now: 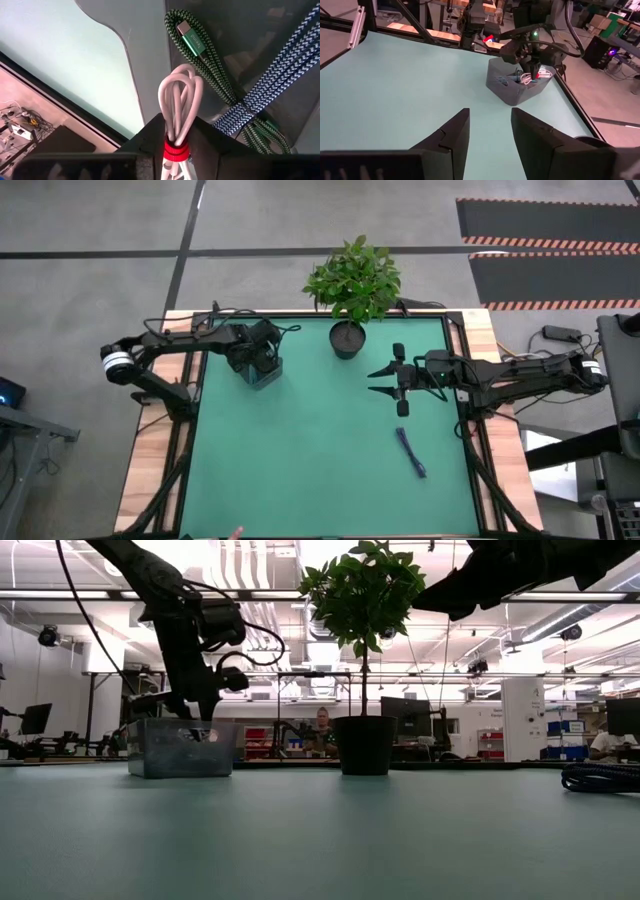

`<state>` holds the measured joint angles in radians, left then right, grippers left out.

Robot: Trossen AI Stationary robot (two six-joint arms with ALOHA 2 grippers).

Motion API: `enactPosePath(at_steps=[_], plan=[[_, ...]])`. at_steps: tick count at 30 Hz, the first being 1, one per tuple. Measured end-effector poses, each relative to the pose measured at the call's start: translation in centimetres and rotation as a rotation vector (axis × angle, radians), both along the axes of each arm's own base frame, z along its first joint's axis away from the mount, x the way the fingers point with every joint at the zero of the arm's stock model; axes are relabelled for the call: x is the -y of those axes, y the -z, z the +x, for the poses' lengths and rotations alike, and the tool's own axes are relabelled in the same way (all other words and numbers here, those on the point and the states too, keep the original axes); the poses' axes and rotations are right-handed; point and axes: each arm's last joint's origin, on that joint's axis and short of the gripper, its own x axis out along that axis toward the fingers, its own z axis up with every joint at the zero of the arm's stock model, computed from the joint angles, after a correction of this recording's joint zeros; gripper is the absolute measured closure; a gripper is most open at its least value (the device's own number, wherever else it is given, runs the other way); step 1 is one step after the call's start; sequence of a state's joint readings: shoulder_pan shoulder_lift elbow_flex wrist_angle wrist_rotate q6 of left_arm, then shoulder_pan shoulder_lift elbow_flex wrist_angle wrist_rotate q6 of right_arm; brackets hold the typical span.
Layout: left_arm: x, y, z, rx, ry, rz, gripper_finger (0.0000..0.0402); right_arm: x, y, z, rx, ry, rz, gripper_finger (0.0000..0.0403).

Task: Pick and place USB-C Cables
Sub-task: Put the white charger cable into the gray bin, then put the purple charger cable into the gray bin

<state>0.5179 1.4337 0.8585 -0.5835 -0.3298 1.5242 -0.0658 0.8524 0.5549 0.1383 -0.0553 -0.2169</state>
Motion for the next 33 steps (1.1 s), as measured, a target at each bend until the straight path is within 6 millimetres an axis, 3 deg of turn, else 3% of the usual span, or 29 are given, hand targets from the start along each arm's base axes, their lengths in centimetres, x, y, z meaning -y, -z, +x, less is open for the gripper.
enactPosePath(at_steps=[13, 26, 33], plan=[[0.0, -0.1, 0.0, -0.012, -0.009, 0.025, 0.0258, 0.0, 0.0, 0.0, 0.0, 0.003, 0.01, 0.0266], [1.6, -0.5, 0.7, -0.121, -0.029, 0.252, 0.0254, 0.0, 0.0, 0.0, 0.0, 0.005, 0.019, 0.0266], [2.8, -1.6, 1.2, -0.075, -0.201, 0.506, 0.0254, 0.0, 0.0, 0.0, 0.0, 0.007, 0.025, 0.0266]])
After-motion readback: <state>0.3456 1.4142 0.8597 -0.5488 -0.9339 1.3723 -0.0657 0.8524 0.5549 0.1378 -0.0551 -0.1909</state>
